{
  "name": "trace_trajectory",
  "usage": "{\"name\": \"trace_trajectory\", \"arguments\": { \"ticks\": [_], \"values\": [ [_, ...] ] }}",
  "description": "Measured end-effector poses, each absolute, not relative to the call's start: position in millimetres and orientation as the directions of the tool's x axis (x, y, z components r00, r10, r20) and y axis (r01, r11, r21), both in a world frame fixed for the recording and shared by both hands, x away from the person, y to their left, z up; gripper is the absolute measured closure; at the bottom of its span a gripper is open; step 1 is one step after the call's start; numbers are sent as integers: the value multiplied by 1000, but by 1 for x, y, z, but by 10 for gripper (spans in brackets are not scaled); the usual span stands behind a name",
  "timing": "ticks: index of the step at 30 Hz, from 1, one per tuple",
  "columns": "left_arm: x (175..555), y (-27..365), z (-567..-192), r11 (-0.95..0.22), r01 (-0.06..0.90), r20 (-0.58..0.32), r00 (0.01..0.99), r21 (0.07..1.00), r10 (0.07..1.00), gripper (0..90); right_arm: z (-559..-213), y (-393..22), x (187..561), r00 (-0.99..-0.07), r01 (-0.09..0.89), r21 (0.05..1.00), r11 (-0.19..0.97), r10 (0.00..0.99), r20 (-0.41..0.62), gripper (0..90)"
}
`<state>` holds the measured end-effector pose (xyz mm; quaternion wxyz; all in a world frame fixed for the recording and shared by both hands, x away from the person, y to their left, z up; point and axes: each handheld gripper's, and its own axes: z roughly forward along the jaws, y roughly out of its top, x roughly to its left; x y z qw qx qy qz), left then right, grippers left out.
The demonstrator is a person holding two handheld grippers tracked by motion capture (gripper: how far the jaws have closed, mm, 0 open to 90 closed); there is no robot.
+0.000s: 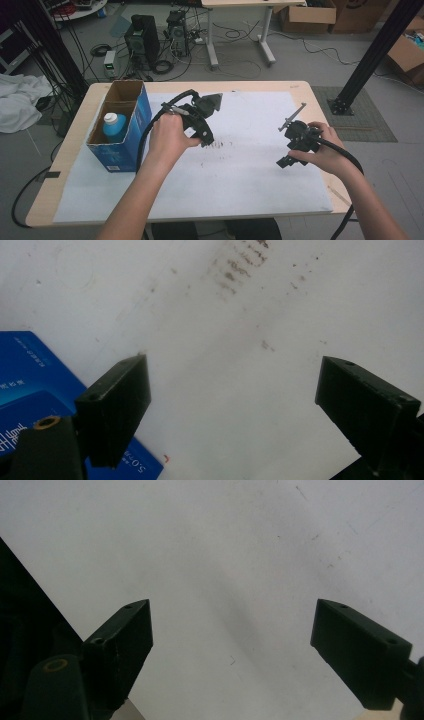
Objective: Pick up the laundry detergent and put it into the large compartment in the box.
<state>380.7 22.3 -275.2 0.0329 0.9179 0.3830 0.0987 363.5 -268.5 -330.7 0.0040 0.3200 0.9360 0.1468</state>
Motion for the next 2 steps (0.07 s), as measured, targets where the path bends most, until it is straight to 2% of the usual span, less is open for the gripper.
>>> {"name": "trace_trajectory", "arguments": {
  "ticks": [2],
  "values": [
    [380, 22, -275, -704, 697, 158, 687, 136, 710, 153, -331, -269, 363, -798, 594, 281, 754, 597, 85, 169]
  ]
}}
